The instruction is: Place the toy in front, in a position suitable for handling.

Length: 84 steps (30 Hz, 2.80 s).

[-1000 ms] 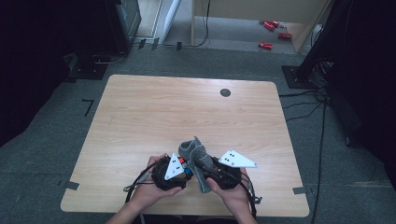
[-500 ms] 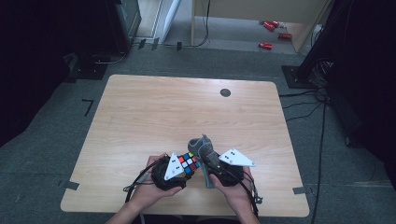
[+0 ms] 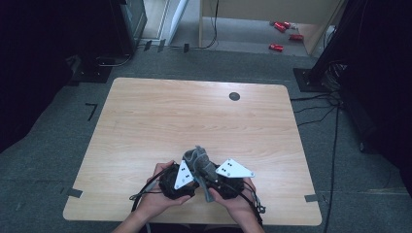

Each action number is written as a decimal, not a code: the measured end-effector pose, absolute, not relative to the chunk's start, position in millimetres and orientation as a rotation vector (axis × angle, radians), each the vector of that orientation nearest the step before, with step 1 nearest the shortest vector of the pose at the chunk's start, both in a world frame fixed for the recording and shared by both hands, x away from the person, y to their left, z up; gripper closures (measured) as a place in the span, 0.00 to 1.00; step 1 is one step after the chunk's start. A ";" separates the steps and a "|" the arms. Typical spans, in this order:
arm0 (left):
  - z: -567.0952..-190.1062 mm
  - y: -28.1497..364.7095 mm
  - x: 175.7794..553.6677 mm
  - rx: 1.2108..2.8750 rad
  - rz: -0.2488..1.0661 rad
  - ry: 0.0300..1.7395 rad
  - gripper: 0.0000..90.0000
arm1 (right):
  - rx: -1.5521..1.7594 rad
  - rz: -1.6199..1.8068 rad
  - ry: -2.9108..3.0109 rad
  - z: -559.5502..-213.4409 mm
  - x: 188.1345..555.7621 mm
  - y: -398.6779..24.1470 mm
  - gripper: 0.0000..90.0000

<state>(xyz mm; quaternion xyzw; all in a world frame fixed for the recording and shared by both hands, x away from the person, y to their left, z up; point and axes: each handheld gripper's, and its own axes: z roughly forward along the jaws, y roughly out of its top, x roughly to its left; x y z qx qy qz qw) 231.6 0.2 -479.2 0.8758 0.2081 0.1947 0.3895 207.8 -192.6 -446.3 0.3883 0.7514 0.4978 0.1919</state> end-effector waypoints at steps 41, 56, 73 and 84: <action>-479.8 -2.1 229.6 2.252 0.500 0.501 0.39 | 1.039 1.377 2.124 -444.8 197.7 -178.8 0.72; -479.1 1.5 233.3 2.234 0.493 0.516 0.38 | 1.084 1.397 2.061 -435.6 199.4 -196.2 0.71; -476.7 0.8 230.4 2.220 0.484 0.495 0.39 | 1.169 1.299 2.033 -444.0 208.5 -206.9 0.70; -479.3 -5.3 225.4 2.252 0.507 0.465 0.39 | 1.044 1.359 2.122 -441.7 194.7 -178.0 0.70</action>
